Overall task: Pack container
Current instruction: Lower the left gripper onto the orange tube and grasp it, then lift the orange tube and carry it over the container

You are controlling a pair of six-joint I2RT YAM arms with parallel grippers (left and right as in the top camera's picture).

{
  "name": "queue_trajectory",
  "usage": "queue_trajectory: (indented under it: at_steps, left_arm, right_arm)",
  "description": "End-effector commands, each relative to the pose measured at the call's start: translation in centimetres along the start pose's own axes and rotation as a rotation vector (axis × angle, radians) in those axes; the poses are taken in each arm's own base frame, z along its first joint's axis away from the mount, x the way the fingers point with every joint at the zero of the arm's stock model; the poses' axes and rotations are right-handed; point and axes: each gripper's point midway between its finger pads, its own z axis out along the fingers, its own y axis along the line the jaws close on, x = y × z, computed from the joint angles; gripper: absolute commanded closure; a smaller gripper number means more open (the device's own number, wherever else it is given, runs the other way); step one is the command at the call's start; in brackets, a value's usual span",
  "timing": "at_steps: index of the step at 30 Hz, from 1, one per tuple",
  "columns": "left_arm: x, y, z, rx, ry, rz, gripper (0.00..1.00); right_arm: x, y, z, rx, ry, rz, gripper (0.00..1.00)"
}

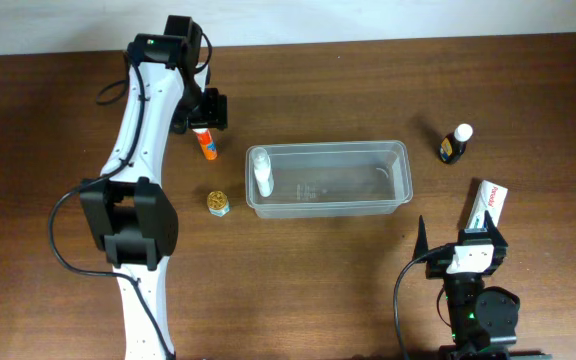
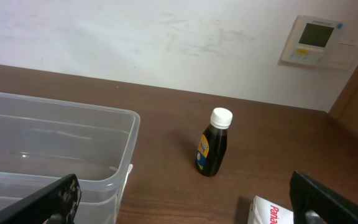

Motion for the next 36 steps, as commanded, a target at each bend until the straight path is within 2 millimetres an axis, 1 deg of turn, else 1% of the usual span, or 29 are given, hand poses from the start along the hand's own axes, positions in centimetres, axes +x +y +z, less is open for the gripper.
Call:
queue_trajectory:
  at_steps: [1, 2, 3, 11, 16, 18, 21, 25, 31, 33, 36]
  left_arm:
    - [-0.2, -0.5, 0.6, 0.014, 0.004, 0.013, 0.27]
    - [-0.1, -0.5, 0.6, 0.015, 0.005, 0.013, 0.31]
    - [-0.1, -0.5, 0.6, 0.014, 0.008, 0.013, 0.33]
    - [0.5, -0.4, 1.5, 0.009, 0.047, 0.013, 0.33]
    - [0.6, -0.8, 2.1, 0.009, 0.053, 0.021, 0.34]
    - [0.6, -0.8, 2.0, 0.009, 0.053, 0.021, 0.40]
    - [0.8, -0.8, 2.0, 0.007, 0.061, 0.021, 0.44]
    - [0.8, -0.8, 2.0, 0.007, 0.062, 0.021, 0.51]
    - [0.9, -0.8, 2.0, 0.006, 0.067, 0.021, 0.55]
    - [1.0, -0.7, 2.0, 0.005, 0.071, 0.021, 0.60]
    - [1.0, -0.7, 2.0, 0.001, 0.070, 0.021, 0.66]
  right_arm:
    - [0.3, 0.0, 0.0, 0.007, 0.007, 0.015, 0.02]
    - [0.3, 0.0, 0.0, 0.008, 0.007, 0.015, 0.02]
    - [0.3, 0.0, 0.0, 0.007, 0.007, 0.015, 0.02]
    - [0.3, 0.0, 0.0, 0.007, 0.007, 0.015, 0.02]
    - [0.3, 0.0, 0.0, 0.007, 0.007, 0.015, 0.02]
    - [0.3, 0.0, 0.0, 0.007, 0.006, 0.015, 0.02]
    - [0.3, 0.0, 0.0, 0.007, 0.007, 0.015, 0.02]
    - [0.3, 0.0, 0.0, 0.007, 0.007, 0.015, 0.02]
    - [0.3, 0.0, 0.0, 0.007, 0.007, 0.015, 0.01]
    - [0.3, 0.0, 0.0, 0.007, 0.007, 0.015, 0.02]
    - [0.3, 0.0, 0.0, 0.007, 0.007, 0.015, 0.02]
